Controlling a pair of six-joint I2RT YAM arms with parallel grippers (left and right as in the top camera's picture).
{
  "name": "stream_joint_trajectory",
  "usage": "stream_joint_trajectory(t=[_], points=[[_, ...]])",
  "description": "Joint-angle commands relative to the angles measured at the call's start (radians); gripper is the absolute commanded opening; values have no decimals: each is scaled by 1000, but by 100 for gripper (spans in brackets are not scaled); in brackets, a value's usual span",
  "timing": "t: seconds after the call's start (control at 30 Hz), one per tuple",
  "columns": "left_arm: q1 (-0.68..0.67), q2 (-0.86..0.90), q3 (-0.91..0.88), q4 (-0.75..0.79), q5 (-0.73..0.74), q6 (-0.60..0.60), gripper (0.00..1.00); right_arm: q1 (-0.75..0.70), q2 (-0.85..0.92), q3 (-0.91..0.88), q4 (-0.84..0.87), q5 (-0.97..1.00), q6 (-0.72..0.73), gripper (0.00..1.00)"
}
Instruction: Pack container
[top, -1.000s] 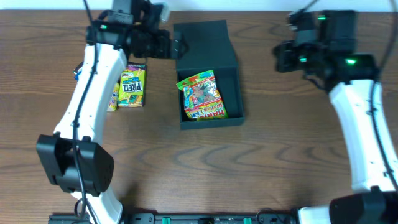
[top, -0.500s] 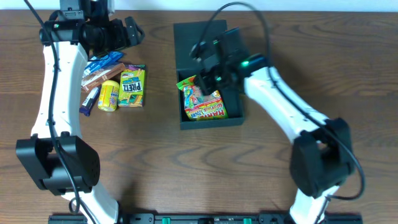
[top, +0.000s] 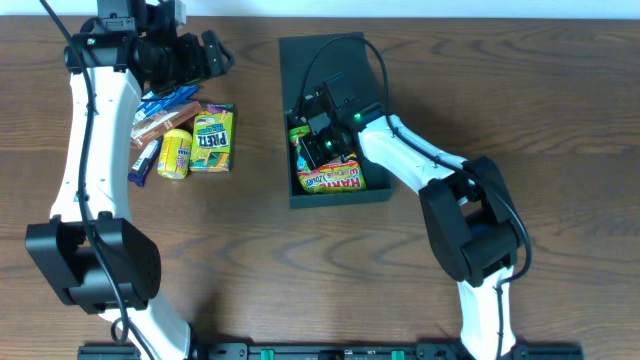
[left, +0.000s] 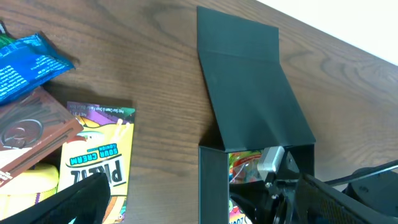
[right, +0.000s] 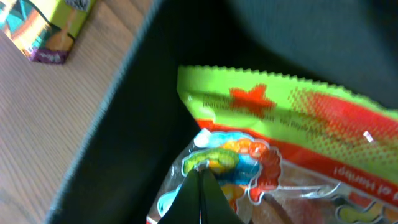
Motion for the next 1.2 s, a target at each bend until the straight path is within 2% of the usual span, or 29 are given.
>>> stream_joint_trajectory(t=[0.0,0.13,0.3,0.4,0.43,0.47,0.77,0.9,1.17], points=[[2,-1,20,-14,4,26,96,-4,-4,32,1,2,18,1],[1,-1,18,-23,4,30,96,-32,-44,116,-72,10,17,1],[-19,-1,8,-77,1,88,100,-79,-132,200,-273,227,17,1],[-51,-1,-44,-83,-9,104,89,-86,-144,200,-372,288,17,1],[-69,0,-81,-74,-23,104,59,-86,-137,196,-409,290,17,1],[-89,0,-135,-52,-25,102,8,-84,-130,187,-434,290,18,1],[-207,2,-438,165,20,-3,6,-77,-118,89,-454,290,70,1],[-253,2,-485,229,18,-50,6,-77,-118,22,-439,290,104,1],[-264,2,-488,235,0,-66,6,-76,-117,-55,-412,308,142,1]])
